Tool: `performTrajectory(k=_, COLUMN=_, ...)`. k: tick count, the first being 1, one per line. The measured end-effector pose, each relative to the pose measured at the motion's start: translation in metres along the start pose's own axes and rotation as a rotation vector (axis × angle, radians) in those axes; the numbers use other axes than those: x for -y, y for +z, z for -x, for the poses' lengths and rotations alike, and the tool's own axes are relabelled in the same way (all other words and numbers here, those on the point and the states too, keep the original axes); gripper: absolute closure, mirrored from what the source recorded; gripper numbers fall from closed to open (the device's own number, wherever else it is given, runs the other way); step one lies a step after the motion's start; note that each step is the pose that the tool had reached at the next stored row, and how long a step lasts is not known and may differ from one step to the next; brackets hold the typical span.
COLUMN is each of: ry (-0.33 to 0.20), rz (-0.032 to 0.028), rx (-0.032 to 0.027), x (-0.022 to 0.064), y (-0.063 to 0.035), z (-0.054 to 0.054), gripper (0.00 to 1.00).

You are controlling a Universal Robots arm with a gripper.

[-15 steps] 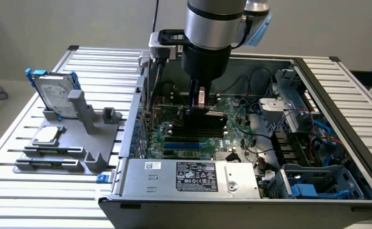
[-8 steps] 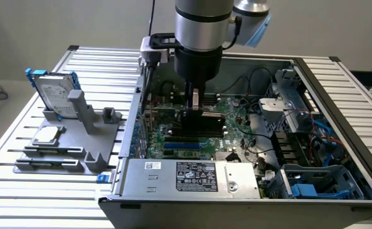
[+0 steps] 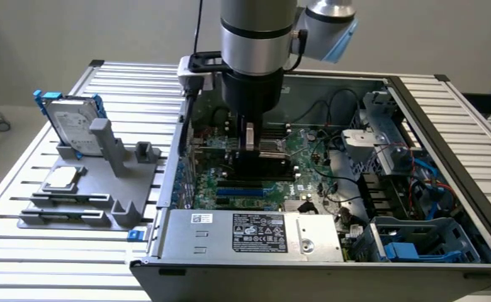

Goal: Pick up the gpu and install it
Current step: 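Insert the gpu into the slot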

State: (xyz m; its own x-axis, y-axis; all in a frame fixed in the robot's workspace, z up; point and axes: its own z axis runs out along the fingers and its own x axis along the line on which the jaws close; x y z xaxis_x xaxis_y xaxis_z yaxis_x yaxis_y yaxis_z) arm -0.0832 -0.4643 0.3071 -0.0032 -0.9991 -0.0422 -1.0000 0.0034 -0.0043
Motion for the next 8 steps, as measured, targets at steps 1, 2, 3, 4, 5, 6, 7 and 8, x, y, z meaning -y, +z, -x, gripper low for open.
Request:
performTrajectory(k=1, ry=0.000, rz=-0.0021, rx=0.0001, x=-0.0001, y=0.0016, z=0.000, gripper=0.74)
performTrajectory(k=2, ry=0.000, rz=-0.0037, rx=0.0000, x=-0.0002, y=0.0032, z=0.000, gripper=0.74)
performTrajectory(k=3, ry=0.000, rz=-0.0047, rx=-0.0001, x=-0.0004, y=0.0049, z=0.000, gripper=0.74)
performTrajectory(k=4, ry=0.000, rz=-0.0053, rx=0.0001, x=-0.0007, y=0.0068, z=0.000, gripper=0.74)
performTrajectory(k=5, ry=0.000, rz=-0.0055, rx=0.0001, x=-0.0011, y=0.0087, z=0.000, gripper=0.74)
performTrajectory(k=6, ry=0.000, rz=-0.0056, rx=0.0000, x=-0.0016, y=0.0105, z=-0.001, gripper=0.74)
performTrajectory(k=7, ry=0.000, rz=-0.0056, rx=0.0000, x=-0.0021, y=0.0122, z=-0.001, gripper=0.74)
performTrajectory(k=8, ry=0.000, rz=-0.0056, rx=0.0000, x=-0.0026, y=0.0140, z=-0.001, gripper=0.74)
